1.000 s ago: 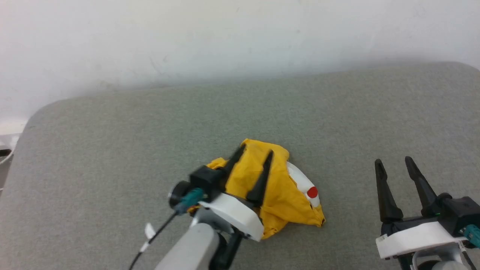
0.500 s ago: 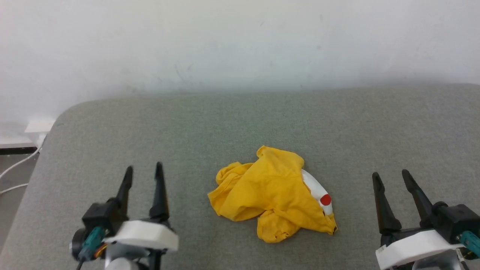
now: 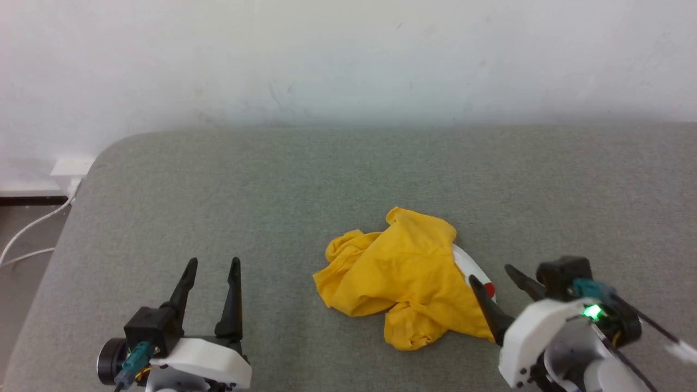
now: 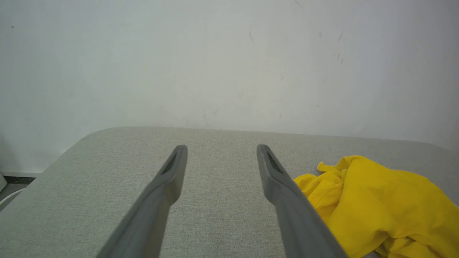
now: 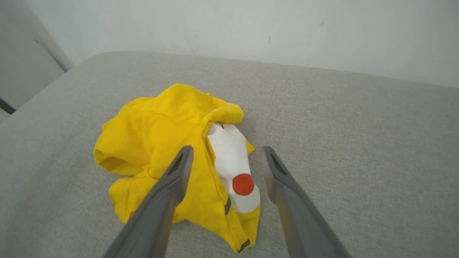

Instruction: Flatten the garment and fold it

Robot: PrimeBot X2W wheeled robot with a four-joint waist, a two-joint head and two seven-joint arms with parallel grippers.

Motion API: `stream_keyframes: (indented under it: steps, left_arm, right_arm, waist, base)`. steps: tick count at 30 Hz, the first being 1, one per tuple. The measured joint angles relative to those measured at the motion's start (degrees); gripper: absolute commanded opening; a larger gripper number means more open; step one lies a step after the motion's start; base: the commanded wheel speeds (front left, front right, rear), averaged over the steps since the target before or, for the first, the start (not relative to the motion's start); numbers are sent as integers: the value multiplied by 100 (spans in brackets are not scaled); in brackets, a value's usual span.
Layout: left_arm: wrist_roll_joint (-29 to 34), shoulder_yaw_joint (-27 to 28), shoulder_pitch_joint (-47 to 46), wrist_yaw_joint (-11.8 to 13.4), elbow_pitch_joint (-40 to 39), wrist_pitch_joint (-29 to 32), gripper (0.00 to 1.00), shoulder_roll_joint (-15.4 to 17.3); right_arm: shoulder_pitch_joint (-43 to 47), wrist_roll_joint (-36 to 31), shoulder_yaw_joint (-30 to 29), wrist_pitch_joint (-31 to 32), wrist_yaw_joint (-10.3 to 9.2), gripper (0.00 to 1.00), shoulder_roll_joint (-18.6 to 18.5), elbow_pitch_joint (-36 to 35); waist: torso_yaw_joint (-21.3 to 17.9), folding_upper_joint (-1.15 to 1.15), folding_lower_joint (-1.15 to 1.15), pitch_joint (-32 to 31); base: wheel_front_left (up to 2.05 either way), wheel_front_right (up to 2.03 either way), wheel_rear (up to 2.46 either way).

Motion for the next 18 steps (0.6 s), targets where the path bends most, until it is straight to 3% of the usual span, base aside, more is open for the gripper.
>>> stream_keyframes:
  steps: [10,11,12,13,15,18]
  left_arm:
    - [9,-78,-260,-97,79,0,100,-169]
    - [18,-81,-280,-104,90,0,100,-187]
    - [27,-88,-305,-122,105,0,100,-208]
    - [27,-83,-326,-141,118,0,100,-227]
    - [35,-68,-334,-144,143,0,100,-247]
    - [41,-19,-335,-145,175,0,100,-265]
  right_arm:
    - [-1238,846,751,1370,0,100,-383,1021]
    - [-1322,957,806,1477,-2,91,-403,1134]
    - [-1384,1044,903,1559,-4,91,-443,1214]
    - [-1431,1143,988,1624,-5,42,-458,1272]
    - [-1515,1333,1162,1693,-5,0,-467,1308]
    - [-1698,1404,1337,1547,-5,0,-548,1248]
  waist:
    - [254,0,0,184]
    - [280,0,1,203]
    - [307,0,1,218]
    - [334,0,0,230]
    - [365,0,0,258]
    - [360,0,1,273]
  base:
    - [0,0,0]
    - [0,0,0]
    - [0,0,0]
    - [0,0,0]
    - [0,0,0]
    - [0,0,0]
